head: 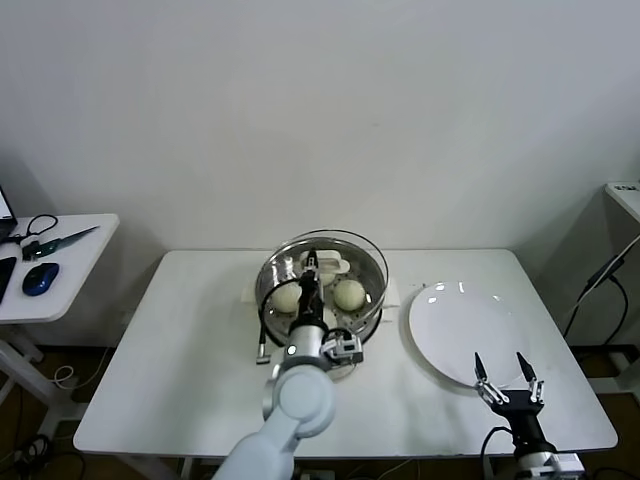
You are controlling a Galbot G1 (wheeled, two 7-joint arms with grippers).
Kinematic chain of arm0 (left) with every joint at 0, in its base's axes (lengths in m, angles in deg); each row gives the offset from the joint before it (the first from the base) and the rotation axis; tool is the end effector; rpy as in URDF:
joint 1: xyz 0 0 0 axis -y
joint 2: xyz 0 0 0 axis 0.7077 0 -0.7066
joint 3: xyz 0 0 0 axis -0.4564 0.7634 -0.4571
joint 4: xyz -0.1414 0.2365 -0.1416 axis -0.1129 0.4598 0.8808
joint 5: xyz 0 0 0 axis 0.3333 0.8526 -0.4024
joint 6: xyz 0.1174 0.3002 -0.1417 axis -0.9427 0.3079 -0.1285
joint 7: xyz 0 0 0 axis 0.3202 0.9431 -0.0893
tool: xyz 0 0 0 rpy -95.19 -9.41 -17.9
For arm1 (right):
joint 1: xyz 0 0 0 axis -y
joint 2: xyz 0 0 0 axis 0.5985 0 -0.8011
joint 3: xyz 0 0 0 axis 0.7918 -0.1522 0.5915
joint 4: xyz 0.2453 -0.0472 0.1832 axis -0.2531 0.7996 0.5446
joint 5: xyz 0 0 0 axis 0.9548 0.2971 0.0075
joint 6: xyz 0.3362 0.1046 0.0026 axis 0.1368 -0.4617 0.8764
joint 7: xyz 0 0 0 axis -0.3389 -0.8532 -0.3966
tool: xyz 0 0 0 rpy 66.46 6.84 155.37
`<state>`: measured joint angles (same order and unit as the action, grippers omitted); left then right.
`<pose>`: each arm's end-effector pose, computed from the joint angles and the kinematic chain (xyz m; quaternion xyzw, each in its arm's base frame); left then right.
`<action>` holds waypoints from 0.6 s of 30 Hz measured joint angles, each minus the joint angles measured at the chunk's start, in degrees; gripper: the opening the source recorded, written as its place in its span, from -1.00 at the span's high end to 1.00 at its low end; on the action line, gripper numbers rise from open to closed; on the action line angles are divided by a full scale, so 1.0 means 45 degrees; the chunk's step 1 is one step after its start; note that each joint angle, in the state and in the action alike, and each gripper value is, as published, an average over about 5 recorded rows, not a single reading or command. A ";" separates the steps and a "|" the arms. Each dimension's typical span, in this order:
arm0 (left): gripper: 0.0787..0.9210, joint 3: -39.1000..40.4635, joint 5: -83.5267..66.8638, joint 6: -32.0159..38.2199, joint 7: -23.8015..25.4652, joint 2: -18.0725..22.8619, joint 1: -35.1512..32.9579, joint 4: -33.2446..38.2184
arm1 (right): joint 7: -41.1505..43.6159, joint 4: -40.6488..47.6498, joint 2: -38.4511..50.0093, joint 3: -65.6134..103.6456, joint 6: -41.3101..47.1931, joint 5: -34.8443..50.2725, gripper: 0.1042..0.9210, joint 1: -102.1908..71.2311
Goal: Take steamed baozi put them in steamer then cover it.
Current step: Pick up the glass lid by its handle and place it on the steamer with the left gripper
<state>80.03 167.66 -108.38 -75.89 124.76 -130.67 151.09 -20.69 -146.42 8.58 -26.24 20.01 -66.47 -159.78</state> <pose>0.2958 -0.1756 -0.2196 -0.0051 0.7468 0.6650 0.0077 0.1712 -0.1261 -0.3592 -0.0110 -0.9995 0.0110 0.0272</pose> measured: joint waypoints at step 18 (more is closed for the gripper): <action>0.88 -0.0186 -0.0190 0.0275 -0.0647 -0.0246 -0.0160 -0.0863 | -0.0067 0.0034 -0.0183 0.0083 -0.0076 -0.0020 -0.76 0.0158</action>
<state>79.19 166.81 -107.15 -78.80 123.65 -131.39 147.21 -20.99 -146.26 7.76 -25.87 19.66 -66.56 -159.07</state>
